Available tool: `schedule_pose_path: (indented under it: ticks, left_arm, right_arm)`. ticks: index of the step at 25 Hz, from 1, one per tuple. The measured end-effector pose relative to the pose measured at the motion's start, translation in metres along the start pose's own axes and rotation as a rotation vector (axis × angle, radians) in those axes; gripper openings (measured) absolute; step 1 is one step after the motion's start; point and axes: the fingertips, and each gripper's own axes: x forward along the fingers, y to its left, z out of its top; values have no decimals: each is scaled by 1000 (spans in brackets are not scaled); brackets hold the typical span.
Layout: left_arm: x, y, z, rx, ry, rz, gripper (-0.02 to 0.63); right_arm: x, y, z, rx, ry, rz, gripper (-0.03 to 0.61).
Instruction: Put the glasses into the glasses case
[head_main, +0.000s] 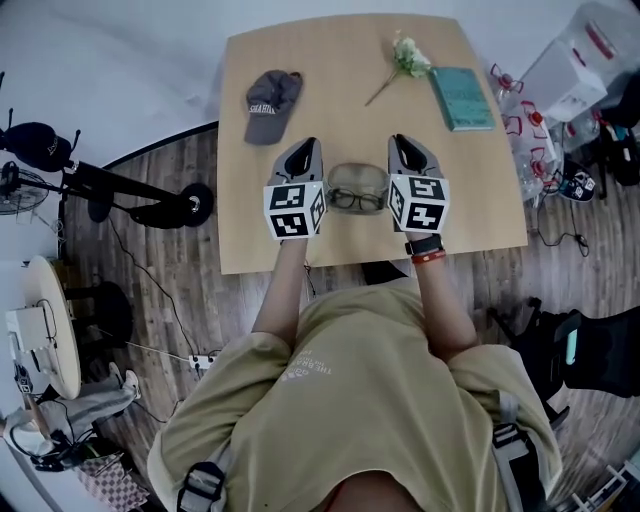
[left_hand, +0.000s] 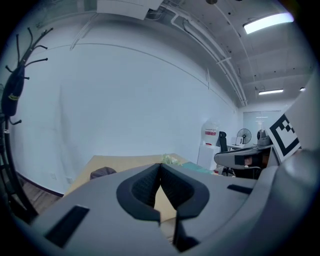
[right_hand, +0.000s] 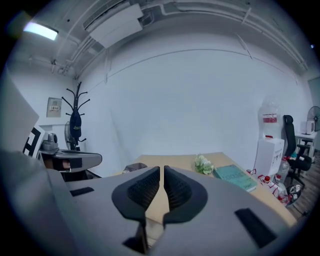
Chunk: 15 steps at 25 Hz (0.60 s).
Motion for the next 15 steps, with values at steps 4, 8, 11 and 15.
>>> schedule_pose_path:
  ticks: [4,8,11,15]
  left_arm:
    - [-5,-4,25,10,-44,-3,23]
    - [-9,-8,46,37,-83,-10,23]
    - [-10,-9,59,47,-106,-15,23]
    - [-9,-13,66,60,-120,-21,23]
  right_arm:
    - [-4,-4,19,9,-38,-3,29]
    - [-10,-7,32,15,-66,-9,20]
    - [-11,-9,38,21,-80,-13,17]
    - [-12,-10,44,34,-98,-10,17]
